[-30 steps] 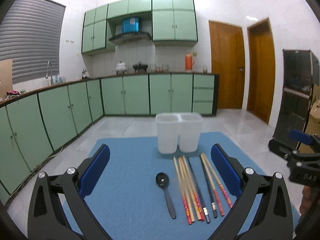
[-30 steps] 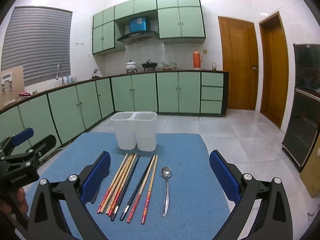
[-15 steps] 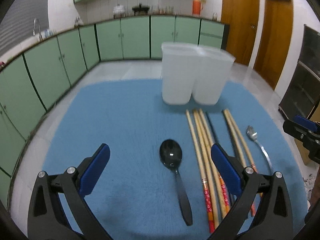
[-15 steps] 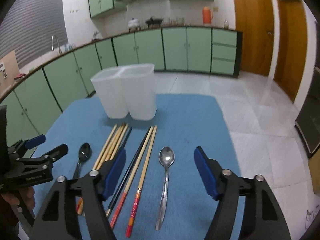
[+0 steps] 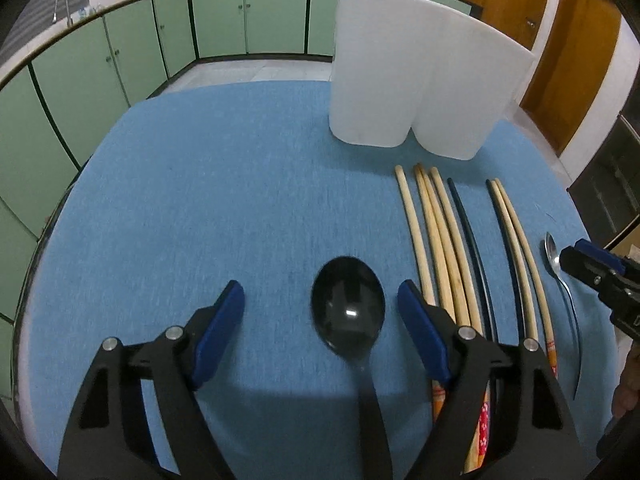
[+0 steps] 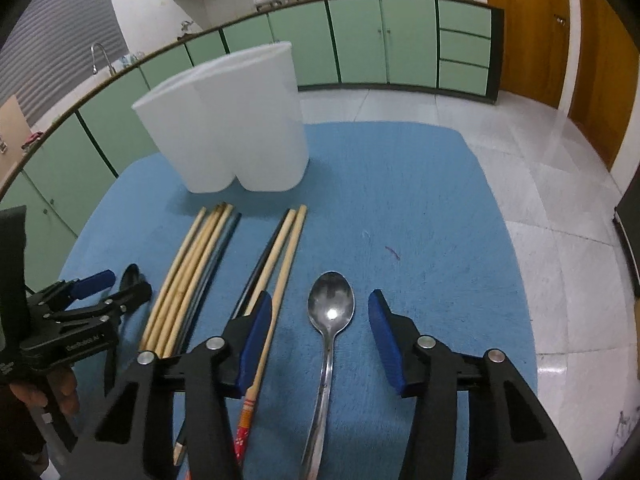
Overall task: Organize utensils
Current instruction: 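Grasp the black spoon with the left gripper while the right gripper grasps the silver spoon, then lift both spoons and carry them over the white two-compartment cup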
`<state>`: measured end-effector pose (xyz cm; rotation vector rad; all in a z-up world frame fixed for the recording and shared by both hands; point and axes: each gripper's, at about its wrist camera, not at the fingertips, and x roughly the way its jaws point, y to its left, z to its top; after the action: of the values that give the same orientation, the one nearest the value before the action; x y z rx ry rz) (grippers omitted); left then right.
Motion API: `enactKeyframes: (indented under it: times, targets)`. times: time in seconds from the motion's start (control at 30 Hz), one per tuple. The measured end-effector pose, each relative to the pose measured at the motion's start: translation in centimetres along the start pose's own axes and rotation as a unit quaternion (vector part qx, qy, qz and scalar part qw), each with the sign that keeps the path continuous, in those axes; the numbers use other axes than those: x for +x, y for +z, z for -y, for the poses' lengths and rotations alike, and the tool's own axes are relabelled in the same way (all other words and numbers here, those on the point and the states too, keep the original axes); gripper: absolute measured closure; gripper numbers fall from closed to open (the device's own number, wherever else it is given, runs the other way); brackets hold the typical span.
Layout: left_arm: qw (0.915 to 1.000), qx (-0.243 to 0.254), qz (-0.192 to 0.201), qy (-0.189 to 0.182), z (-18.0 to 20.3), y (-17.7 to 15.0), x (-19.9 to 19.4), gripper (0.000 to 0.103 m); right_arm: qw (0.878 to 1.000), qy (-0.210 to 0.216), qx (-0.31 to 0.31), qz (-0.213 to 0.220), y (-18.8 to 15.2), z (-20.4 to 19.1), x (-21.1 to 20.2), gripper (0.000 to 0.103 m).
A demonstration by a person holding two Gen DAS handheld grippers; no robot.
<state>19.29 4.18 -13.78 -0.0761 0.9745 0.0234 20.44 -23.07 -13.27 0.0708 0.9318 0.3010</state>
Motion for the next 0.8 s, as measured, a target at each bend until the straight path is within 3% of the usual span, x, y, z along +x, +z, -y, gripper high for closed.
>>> enactKeyframes:
  times: [0.23,0.33,0.43,0.6,0.8]
  targets:
    - [1.0,-0.004,-0.007,-0.005,0.2,0.4,-0.3,0.03,1.0,-0.006,0.002,-0.028,0.1,0.1,1.2,0.06]
    - [1.0,-0.002,-0.004,-0.004,0.7,0.4,-0.2,0.044,0.999,-0.013,0.002,-0.034,0.1,0.0,1.6,0.066]
    - [1.0,-0.002,-0.001,-0.004,1.3,0.6,-0.2,0.066,0.999,-0.026,-0.002,-0.039,0.2,-0.1,1.7,0.075]
    - [0.9999,0.0,0.006,-0.016,1.6,0.8,-0.5,0.069,0.999,-0.018,-0.001,-0.033,0.2,0.1,1.2,0.075]
    - [0.9943,-0.006,0.1,-0.038,1.4,0.6,-4.0,0.069,0.998,0.031,0.019,0.046,0.0,0.9,-2.4,0.075]
